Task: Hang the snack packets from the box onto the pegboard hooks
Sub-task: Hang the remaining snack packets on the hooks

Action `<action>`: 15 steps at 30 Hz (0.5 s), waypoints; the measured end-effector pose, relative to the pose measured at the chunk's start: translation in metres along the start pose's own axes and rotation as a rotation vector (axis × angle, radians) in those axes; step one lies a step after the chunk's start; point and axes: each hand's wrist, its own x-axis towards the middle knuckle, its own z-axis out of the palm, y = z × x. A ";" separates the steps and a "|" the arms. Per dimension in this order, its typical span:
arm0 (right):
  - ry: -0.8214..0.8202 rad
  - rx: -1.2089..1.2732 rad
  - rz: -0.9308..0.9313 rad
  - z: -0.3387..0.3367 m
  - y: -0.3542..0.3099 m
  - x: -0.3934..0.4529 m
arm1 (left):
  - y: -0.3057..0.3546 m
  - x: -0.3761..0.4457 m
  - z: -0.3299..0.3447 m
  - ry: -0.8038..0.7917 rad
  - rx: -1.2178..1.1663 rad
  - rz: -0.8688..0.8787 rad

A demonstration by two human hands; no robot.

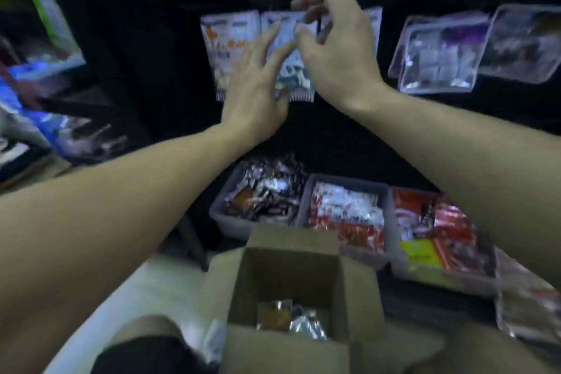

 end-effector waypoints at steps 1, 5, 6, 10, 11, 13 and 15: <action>-0.047 -0.014 0.029 0.003 0.012 -0.029 | 0.002 -0.032 0.012 -0.036 0.002 0.023; -0.275 -0.077 0.276 0.021 0.071 -0.145 | 0.007 -0.159 0.060 -0.425 -0.068 -0.003; -0.407 -0.112 0.343 0.025 0.085 -0.173 | 0.006 -0.184 0.069 -0.611 -0.062 -0.024; -0.960 -0.280 0.522 0.037 0.122 -0.265 | -0.004 -0.257 0.093 -1.144 -0.029 -0.140; -1.065 -0.309 0.542 0.040 0.129 -0.283 | -0.005 -0.270 0.098 -1.191 -0.051 -0.156; -1.233 -0.359 0.562 0.047 0.142 -0.313 | -0.005 -0.289 0.102 -1.319 -0.066 -0.171; -1.371 -0.387 0.586 0.059 0.152 -0.339 | -0.010 -0.302 0.107 -1.460 -0.060 -0.210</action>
